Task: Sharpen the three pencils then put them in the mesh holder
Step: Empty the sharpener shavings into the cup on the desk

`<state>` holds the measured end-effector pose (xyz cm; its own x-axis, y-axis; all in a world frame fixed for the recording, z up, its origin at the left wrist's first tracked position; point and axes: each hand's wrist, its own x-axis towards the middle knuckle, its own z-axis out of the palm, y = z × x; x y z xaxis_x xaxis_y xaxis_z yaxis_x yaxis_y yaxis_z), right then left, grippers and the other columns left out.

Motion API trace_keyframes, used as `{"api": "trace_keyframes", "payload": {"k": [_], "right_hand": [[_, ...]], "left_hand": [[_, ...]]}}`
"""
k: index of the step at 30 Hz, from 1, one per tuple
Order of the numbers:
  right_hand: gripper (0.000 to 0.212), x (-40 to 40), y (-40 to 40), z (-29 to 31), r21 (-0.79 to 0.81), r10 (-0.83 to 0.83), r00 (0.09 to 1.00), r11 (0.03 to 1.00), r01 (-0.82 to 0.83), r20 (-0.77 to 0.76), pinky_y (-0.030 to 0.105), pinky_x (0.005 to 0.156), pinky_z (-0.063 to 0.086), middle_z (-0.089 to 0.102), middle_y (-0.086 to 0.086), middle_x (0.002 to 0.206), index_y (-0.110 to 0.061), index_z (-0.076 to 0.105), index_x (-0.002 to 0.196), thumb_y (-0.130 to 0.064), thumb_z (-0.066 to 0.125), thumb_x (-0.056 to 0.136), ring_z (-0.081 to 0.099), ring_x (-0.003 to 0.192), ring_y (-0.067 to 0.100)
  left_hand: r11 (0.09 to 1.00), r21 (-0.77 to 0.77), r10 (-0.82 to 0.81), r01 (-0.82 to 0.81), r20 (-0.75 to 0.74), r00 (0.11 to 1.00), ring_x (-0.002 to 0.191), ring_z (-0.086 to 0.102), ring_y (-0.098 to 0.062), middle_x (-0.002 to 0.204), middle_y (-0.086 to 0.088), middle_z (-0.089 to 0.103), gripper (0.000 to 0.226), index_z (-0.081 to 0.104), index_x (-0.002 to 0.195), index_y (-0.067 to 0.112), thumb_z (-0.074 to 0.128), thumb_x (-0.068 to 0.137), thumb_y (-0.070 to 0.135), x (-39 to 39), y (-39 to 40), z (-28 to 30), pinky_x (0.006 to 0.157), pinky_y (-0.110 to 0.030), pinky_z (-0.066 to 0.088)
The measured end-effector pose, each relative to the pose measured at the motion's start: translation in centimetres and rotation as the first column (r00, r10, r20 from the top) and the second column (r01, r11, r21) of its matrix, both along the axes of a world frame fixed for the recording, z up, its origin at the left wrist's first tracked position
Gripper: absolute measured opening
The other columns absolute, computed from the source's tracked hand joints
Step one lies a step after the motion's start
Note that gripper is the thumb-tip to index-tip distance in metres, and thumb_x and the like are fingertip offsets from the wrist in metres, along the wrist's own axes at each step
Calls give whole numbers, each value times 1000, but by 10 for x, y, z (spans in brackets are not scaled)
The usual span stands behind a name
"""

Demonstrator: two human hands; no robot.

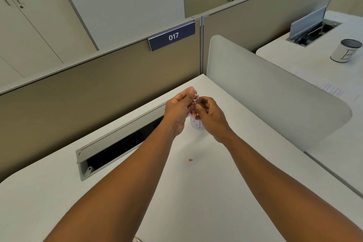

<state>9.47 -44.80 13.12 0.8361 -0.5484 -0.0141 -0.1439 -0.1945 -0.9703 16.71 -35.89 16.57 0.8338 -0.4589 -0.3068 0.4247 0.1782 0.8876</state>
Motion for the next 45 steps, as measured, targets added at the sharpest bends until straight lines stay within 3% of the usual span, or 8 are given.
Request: {"api": "trace_keyframes", "payload": {"k": [3,7,13,17,23,29,32,45], "right_hand": [[31,7,-16,-8,-60,-17,997,998,13,-73,28,93,49,58,1,125,-19,49,127,-31,50,99,55,110,15],[31,18,-36,-20,-215,-55,987,976,21,-150,26,87,48,57,4,126,-18,52,127,-31,49,99,54,112,17],[38,33,-62,-27,-481,-98,945,874,-69,-313,23,84,44,48,10,130,-14,55,132,-26,54,95,55,114,22],[37,40,-63,-21,-573,-114,951,816,-76,-288,28,81,51,64,9,116,-13,59,120,-18,68,85,63,98,23],[39,43,-55,-13,-602,-87,972,796,-63,-217,33,91,52,60,12,124,-10,55,127,-14,63,89,59,108,26],[50,38,-53,-22,-648,-57,972,754,-108,-228,37,93,51,53,16,126,-12,45,140,-17,58,92,54,114,28],[45,35,-55,-26,-599,-101,988,801,13,-113,32,87,52,54,12,124,-15,47,139,-21,54,95,57,109,24],[40,26,-52,-34,-527,-150,989,840,129,3,28,78,52,62,2,121,-17,54,128,-27,63,90,63,98,20]], "left_hand": [[1000,8,16,-16,-19,1000,99,71,-19,110,-6,74,35,69,120,9,70,88,22,8,-13,-8,74,-22,58],[995,92,30,-29,-10,999,100,69,-17,113,-5,73,34,68,120,14,72,87,21,25,-27,-23,65,-18,55],[910,410,-43,-53,221,974,104,65,-19,112,1,69,35,71,116,20,77,84,10,49,-38,-54,86,-33,59],[775,626,-321,-88,509,799,99,66,-14,109,4,70,37,71,114,22,78,80,9,56,-35,-65,86,-30,57],[724,672,-433,-155,619,656,89,62,-8,109,4,70,34,71,113,25,74,84,7,48,-33,-74,82,-23,52],[732,653,-397,-195,642,656,95,67,-15,109,0,72,26,72,114,18,68,90,26,48,-32,-74,85,-32,58],[765,619,-320,-181,608,727,88,64,-10,108,2,71,26,73,111,18,73,87,27,53,-32,-73,81,-29,58],[874,484,-192,55,237,952,108,66,-21,112,-2,71,26,71,117,18,70,90,17,50,-28,-77,93,-37,56]]}}
